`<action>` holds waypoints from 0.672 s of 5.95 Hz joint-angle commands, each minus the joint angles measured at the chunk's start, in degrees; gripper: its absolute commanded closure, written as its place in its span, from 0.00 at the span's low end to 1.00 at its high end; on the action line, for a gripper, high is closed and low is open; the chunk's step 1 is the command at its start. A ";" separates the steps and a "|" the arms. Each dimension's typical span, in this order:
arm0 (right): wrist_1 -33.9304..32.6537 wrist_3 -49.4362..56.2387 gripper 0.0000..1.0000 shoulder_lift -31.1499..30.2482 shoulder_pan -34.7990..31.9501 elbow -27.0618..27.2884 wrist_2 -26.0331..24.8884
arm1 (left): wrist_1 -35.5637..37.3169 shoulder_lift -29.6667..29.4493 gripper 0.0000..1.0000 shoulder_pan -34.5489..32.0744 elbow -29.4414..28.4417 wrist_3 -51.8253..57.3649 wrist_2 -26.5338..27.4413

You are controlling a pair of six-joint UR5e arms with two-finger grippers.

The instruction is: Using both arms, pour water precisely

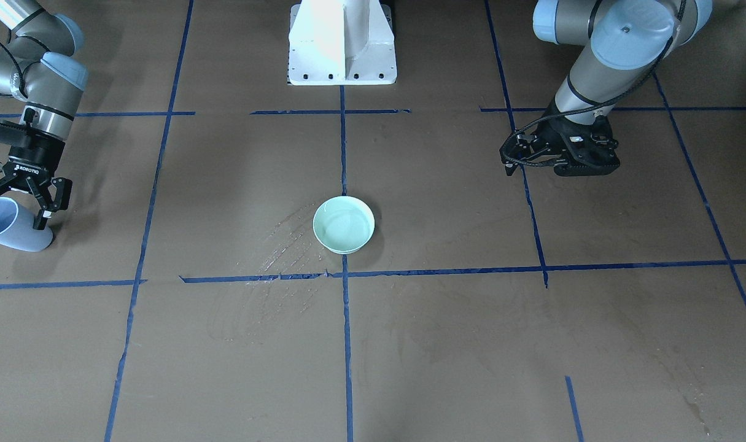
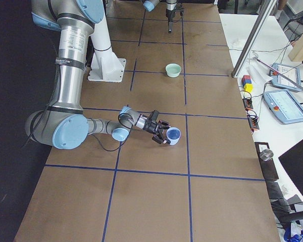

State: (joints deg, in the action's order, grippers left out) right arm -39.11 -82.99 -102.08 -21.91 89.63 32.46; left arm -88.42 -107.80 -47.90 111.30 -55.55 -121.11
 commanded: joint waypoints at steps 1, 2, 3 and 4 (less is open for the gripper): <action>-0.01 0.02 0.00 2.40 -0.42 -0.77 -0.03 | 0.00 -0.04 0.00 0.00 0.14 0.00 0.00; -0.01 0.02 0.00 2.59 -0.77 -1.47 0.06 | 0.00 0.05 0.00 0.00 0.23 0.00 0.00; -0.01 0.02 0.00 2.59 -1.03 -2.09 0.06 | 0.00 0.05 0.00 0.00 0.32 0.00 0.00; -0.01 0.02 0.00 2.59 -1.29 -2.62 0.06 | 0.00 0.05 0.00 0.00 0.32 0.00 0.00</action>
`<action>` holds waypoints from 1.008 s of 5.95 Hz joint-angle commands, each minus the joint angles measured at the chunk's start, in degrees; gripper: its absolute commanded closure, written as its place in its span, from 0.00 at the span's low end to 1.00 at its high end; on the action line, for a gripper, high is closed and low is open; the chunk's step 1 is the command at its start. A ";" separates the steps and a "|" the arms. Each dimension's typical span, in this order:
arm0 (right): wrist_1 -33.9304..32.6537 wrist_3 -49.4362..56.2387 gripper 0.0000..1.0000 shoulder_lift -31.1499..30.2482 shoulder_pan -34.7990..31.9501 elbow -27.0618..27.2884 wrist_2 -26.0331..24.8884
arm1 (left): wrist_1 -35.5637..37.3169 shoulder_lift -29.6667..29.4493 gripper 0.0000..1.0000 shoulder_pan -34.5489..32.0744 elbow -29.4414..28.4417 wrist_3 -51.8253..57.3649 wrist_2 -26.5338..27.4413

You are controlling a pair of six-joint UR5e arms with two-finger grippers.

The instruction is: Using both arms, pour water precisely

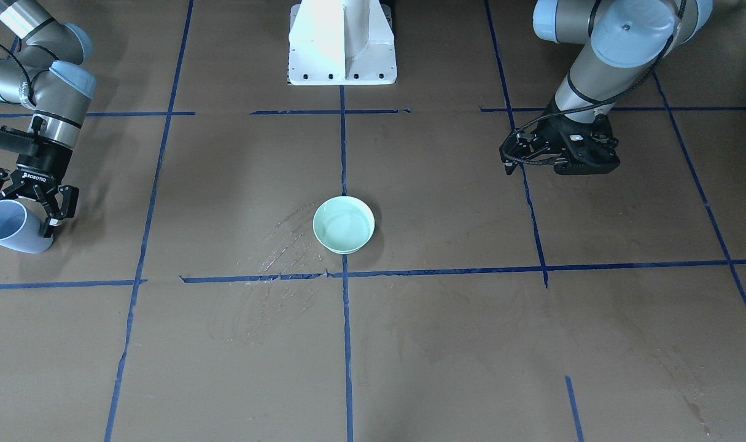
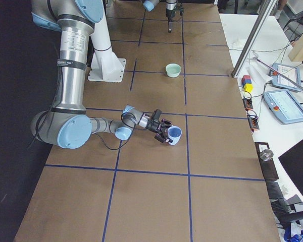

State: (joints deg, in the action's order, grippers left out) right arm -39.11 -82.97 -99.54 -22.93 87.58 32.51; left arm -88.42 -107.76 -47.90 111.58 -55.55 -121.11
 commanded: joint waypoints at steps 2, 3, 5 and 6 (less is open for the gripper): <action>0.00 0.00 0.19 0.05 -0.71 -0.65 -0.08 | 0.00 0.01 0.00 0.00 -0.14 0.00 0.00; 0.00 0.09 0.60 -0.04 -0.71 -0.65 -0.08 | 0.00 0.01 0.00 0.00 -0.14 0.00 0.00; 0.09 0.87 0.85 -0.13 -0.80 -0.13 -0.52 | 0.00 0.01 0.00 0.00 -0.14 0.09 0.00; 0.18 4.27 0.85 -0.21 -0.80 0.40 -0.61 | 0.00 0.01 0.00 0.00 -0.23 0.09 0.00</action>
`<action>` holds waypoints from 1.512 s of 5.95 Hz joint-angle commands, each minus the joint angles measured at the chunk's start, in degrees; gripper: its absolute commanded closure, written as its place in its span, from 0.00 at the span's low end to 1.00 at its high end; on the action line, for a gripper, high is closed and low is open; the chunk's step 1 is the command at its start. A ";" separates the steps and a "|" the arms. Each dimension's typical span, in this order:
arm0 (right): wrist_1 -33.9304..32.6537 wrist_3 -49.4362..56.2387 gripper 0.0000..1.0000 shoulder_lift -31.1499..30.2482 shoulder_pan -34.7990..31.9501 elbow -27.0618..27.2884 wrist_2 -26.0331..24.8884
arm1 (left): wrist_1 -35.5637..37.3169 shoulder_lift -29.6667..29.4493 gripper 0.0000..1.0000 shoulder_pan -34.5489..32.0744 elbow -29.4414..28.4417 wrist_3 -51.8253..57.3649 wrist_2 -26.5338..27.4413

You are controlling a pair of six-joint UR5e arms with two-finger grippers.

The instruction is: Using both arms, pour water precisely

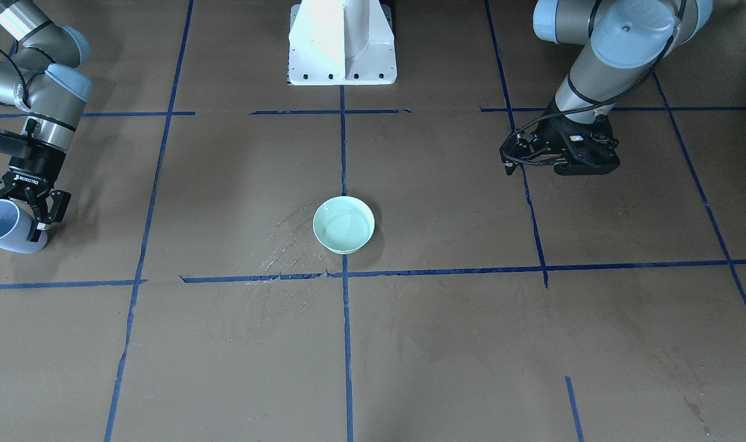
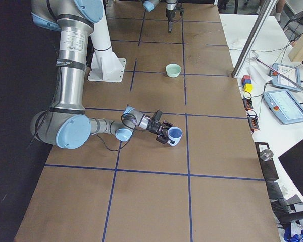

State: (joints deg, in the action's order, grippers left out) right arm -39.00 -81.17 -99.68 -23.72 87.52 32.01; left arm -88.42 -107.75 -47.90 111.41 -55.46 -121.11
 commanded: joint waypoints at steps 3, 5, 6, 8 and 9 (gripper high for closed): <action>0.07 22.99 0.92 4.98 0.52 0.81 -4.83 | 0.00 0.09 0.00 0.00 0.39 0.18 0.00; -0.63 26.48 0.93 11.68 1.40 0.81 -5.90 | 0.00 0.00 0.00 0.00 0.39 0.09 -0.18; -0.64 29.72 0.93 13.62 1.92 0.90 -6.51 | 0.00 0.09 0.00 -0.09 0.39 0.09 -0.18; -0.90 40.95 0.92 20.11 4.20 0.90 -8.88 | 0.00 0.09 0.00 -0.09 0.39 0.09 -0.26; -2.90 43.62 0.92 24.40 5.86 0.38 -10.28 | 0.00 0.09 0.00 -0.09 0.39 0.01 -0.35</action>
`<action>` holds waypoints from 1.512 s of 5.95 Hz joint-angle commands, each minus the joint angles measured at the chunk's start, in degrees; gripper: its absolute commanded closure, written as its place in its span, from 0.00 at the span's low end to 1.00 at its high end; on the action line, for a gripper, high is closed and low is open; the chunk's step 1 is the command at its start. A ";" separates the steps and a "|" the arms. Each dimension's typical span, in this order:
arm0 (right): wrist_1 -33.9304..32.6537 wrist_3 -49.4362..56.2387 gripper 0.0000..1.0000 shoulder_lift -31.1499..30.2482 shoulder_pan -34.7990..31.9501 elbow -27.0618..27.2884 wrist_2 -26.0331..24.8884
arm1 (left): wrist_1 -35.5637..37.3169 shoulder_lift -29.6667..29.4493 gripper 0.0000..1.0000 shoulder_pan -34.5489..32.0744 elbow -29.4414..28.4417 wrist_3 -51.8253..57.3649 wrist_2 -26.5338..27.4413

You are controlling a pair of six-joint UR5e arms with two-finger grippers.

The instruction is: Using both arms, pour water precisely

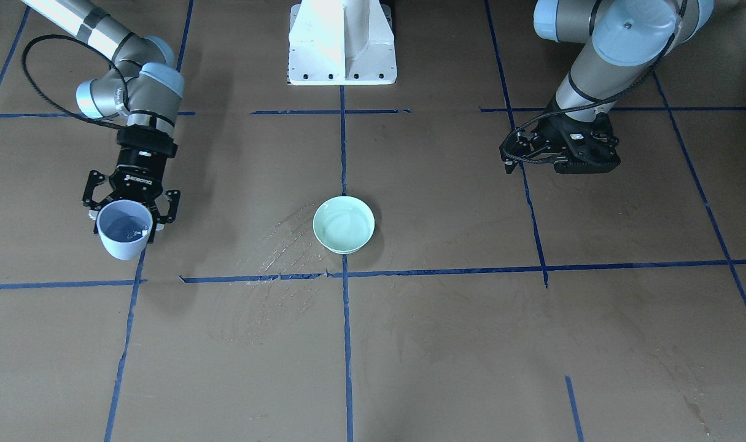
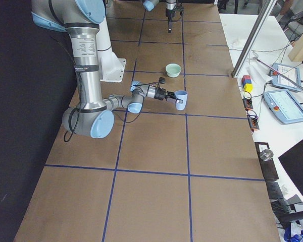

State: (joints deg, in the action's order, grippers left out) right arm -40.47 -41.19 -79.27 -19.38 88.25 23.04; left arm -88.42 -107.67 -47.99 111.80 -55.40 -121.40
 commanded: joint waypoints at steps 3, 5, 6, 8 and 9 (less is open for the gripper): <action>-18.70 3.75 0.94 14.46 3.73 -0.45 -3.00 | -0.09 0.00 0.00 0.00 0.09 -0.06 -0.15; -28.56 3.66 0.94 18.17 4.88 -0.62 -3.09 | -0.09 -0.08 0.00 0.00 0.17 -0.06 -0.24; -33.92 3.66 0.94 20.36 5.49 -0.71 -3.09 | -0.09 -0.08 0.00 0.00 0.09 -0.06 -0.24; -43.51 3.66 0.94 24.67 6.28 -1.59 -3.09 | -0.09 -0.08 0.00 0.00 0.17 -0.15 -0.33; -45.38 3.75 0.94 24.78 6.55 -1.59 -3.35 | -0.09 -0.08 0.00 0.00 0.09 -0.15 -0.33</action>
State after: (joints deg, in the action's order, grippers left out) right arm -82.96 -37.51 -55.26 -13.14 86.78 19.87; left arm -88.51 -107.75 -47.99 111.95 -55.54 -121.72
